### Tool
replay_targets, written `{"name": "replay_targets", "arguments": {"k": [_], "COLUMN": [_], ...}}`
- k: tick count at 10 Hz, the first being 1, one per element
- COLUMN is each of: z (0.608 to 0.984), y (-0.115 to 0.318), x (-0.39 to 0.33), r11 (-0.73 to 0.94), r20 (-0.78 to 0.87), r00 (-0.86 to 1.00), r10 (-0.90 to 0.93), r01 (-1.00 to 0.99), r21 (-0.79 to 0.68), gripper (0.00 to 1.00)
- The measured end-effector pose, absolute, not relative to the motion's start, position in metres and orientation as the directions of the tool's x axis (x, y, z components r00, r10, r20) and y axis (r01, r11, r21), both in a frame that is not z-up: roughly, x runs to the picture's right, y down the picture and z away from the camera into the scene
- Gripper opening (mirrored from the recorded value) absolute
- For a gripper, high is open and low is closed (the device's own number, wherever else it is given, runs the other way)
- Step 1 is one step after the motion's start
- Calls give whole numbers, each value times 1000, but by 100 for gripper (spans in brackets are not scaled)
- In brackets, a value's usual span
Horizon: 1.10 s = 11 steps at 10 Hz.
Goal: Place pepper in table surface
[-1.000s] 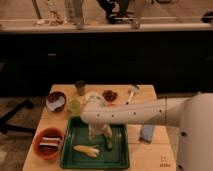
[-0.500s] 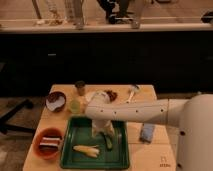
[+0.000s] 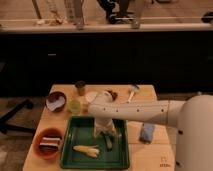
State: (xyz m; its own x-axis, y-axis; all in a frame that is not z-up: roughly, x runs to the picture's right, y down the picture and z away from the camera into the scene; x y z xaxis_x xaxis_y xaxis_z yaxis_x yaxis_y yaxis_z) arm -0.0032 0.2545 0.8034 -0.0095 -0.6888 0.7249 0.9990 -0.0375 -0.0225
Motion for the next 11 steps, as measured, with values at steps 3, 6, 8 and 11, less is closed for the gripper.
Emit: {"name": "replay_targets", "arguments": {"k": [3, 6, 8, 11], "z": [805, 803, 801, 796], "y": [256, 253, 250, 246], "x": [-1, 2, 1, 1], "r11": [-29, -2, 15, 15], "r20": [732, 737, 736, 729], "r00": [-3, 10, 15, 12], "r10": [-681, -676, -677, -685], "r01": [999, 1000, 1000, 1000], "r21": [-22, -16, -7, -3], "gripper": [47, 16, 0, 0]}}
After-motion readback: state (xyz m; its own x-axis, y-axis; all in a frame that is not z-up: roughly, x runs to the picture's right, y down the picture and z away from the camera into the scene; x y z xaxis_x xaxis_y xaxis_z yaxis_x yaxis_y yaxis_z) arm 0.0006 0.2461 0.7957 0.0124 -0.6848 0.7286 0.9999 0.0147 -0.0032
